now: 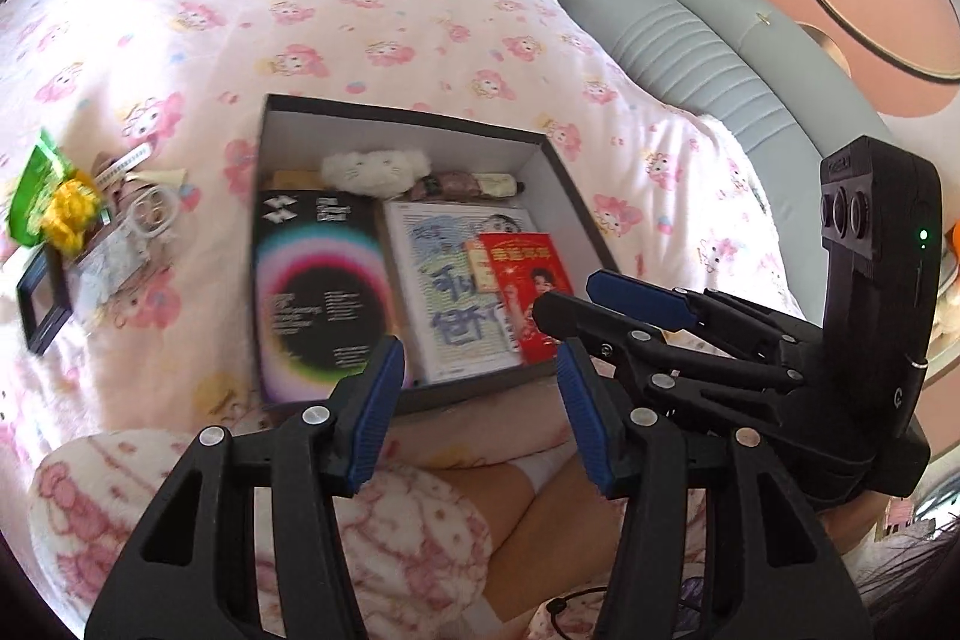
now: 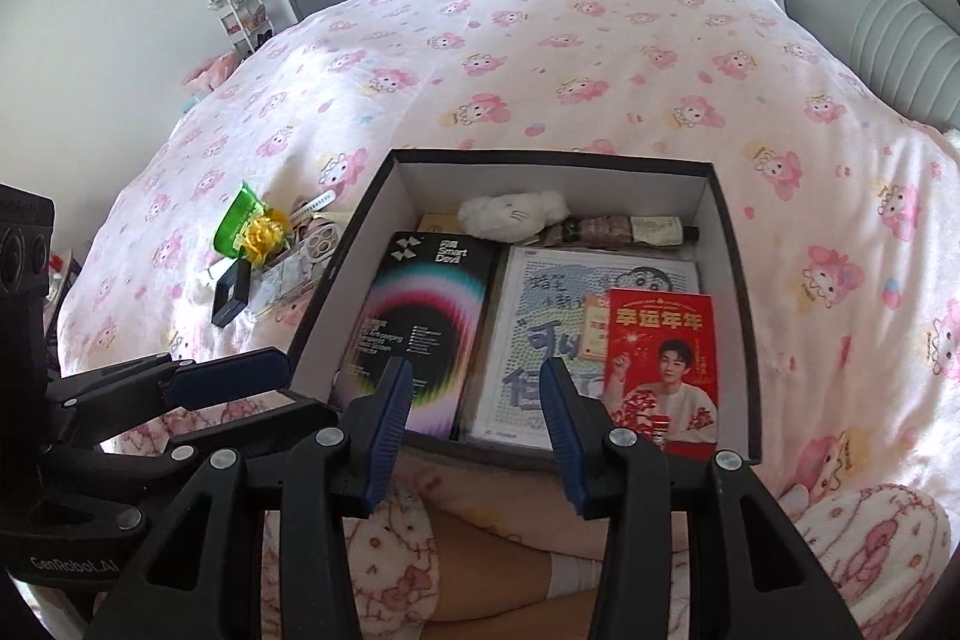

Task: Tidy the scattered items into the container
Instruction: 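Move the right gripper back to the black square frame, then grasp the black square frame with the right gripper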

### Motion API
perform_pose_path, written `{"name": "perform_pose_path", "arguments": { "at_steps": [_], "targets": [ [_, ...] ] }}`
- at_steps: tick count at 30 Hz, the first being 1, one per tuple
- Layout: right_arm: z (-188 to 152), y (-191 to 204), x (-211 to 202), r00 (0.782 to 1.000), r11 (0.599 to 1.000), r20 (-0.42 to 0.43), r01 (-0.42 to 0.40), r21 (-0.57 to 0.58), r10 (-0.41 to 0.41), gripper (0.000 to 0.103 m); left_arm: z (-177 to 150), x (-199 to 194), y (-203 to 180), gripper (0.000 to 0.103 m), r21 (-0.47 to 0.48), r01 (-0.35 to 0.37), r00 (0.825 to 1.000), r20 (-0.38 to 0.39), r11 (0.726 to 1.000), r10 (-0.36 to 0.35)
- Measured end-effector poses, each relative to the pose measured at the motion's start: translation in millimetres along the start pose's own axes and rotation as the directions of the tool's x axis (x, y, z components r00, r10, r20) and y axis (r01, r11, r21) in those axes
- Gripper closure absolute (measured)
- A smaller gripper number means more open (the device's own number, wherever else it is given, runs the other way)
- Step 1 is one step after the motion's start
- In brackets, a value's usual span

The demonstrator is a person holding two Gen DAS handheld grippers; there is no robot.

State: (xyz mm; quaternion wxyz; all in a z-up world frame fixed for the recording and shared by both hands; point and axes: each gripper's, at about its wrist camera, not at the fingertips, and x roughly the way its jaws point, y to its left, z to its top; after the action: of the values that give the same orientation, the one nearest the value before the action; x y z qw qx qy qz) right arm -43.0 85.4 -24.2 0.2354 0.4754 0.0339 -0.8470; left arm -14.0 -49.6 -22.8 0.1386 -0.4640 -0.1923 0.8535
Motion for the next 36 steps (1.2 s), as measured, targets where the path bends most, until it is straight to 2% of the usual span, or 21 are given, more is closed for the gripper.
{"name": "perform_pose_path", "arguments": {
  "at_steps": [10,17,21,24,28,31,33,36],
  "targets": [
    [23.4,92.1,41.1,0.993,0.984,-0.077,-0.097,-0.148,0.087,0.063,-19.7,-47.8,86.4,0.049,-0.177,-0.056,0.995,0.075,0.983,0.07],
    [36.7,155.0,82.9,0.975,0.957,-0.167,-0.18,-0.225,0.144,0.063,-28.9,-64.5,146.1,0.048,-0.293,-0.105,0.985,0.099,0.95,0.139],
    [44.4,177.6,105.4,0.961,0.942,-0.214,-0.226,-0.249,0.174,0.057,-35.7,-63.6,180.5,0.047,-0.359,-0.125,0.981,0.094,0.925,0.17],
    [54.4,190.0,129.7,0.949,0.937,-0.255,-0.247,-0.248,0.182,0.057,-38.6,-56.6,218.5,0.047,-0.436,-0.128,0.98,0.084,0.891,0.182],
    [70.1,203.6,179.0,0.923,0.937,-0.345,-0.26,-0.234,0.17,0.057,-40.0,-41.9,283.5,0.047,-0.549,-0.159,0.973,0.056,0.821,0.226],
    [75.5,214.1,213.3,0.905,0.935,-0.388,-0.275,-0.222,0.174,0.057,-43.6,-32.3,326.5,0.048,-0.631,-0.133,0.975,0.056,0.764,0.215],
    [77.2,222.1,231.6,0.89,0.93,-0.414,-0.297,-0.214,0.189,0.057,-45.2,-27.2,344.1,0.049,-0.657,-0.127,0.975,0.057,0.743,0.216],
    [76.9,233.8,252.1,0.874,0.923,-0.44,-0.323,-0.211,0.206,0.058,-46.1,-17.1,360.6,0.052,-0.678,-0.1,0.98,0.061,0.728,0.192]
  ]
}}
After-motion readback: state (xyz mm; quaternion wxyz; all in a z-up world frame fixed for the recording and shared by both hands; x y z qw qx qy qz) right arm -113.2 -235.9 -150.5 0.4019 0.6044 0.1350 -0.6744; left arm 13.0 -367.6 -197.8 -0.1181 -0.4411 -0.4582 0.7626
